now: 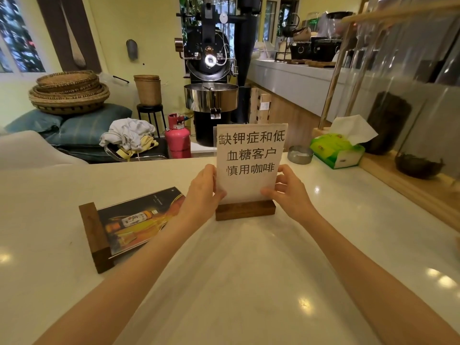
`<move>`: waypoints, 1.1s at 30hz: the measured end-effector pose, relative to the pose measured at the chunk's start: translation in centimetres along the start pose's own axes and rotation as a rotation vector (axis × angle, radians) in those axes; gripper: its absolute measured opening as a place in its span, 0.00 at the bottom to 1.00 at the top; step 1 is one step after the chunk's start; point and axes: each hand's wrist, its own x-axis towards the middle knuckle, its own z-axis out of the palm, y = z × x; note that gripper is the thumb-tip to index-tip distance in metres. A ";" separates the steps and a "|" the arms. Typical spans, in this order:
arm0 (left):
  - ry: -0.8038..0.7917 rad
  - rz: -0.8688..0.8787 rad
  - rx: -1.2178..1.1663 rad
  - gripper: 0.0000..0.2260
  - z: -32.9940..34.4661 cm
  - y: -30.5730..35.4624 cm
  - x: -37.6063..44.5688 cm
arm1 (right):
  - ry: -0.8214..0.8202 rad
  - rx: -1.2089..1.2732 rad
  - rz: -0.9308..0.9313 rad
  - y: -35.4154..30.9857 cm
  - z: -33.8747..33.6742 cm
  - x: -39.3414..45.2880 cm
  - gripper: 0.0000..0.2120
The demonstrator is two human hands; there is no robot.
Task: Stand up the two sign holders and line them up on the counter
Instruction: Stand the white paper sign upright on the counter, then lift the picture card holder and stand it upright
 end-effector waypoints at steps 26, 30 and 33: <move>-0.586 -0.306 0.106 0.13 -15.2 -7.3 0.0 | -0.454 0.463 0.636 -8.2 10.0 -6.0 0.11; -0.518 -0.318 0.188 0.13 -15.9 -9.8 -0.3 | -0.500 0.670 0.830 -8.3 13.1 -6.4 0.15; -0.526 -0.288 0.314 0.14 -16.0 -10.7 -0.4 | -0.478 0.713 0.888 -8.4 14.6 -6.5 0.19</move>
